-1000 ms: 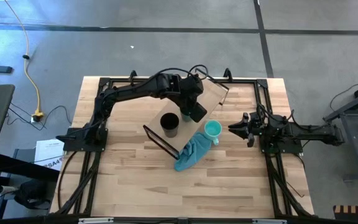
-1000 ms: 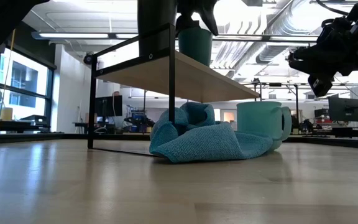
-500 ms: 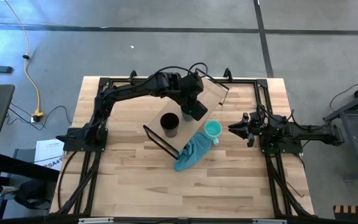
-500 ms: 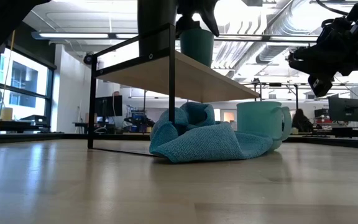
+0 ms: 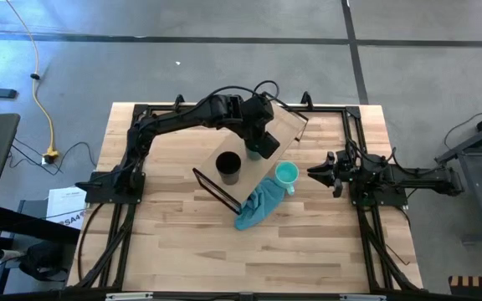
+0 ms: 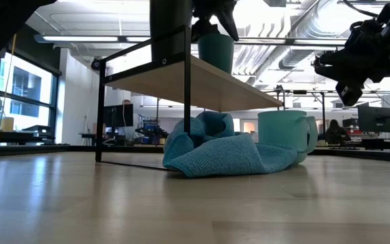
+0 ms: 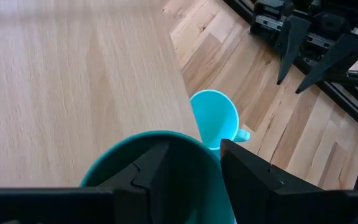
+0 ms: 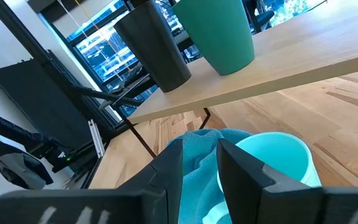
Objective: Stack small to large cups/mugs on shelf
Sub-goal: Put the green cup on the shelf
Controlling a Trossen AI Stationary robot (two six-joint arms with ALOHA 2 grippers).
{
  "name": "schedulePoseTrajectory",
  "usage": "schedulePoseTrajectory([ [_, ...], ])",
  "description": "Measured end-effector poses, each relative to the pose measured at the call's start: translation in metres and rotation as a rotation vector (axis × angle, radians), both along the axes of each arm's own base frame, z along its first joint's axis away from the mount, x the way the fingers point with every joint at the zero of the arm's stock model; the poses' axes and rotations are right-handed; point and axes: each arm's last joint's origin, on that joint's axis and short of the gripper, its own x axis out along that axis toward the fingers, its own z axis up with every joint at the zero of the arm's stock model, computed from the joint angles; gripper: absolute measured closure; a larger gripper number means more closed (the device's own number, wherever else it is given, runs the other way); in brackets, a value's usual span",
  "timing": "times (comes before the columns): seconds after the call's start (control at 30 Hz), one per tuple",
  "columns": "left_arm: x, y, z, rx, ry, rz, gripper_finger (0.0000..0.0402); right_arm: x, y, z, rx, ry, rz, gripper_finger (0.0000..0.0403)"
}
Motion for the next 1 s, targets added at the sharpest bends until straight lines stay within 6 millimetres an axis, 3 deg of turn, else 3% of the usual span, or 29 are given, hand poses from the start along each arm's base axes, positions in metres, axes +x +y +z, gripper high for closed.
schedulePoseTrajectory([
  [1.0, -0.0002, 0.0008, 0.0001, -0.023, -0.008, -0.014, 0.0273, 0.0, 0.0, 0.0, -0.004, 0.0, 0.0, 0.0313],
])
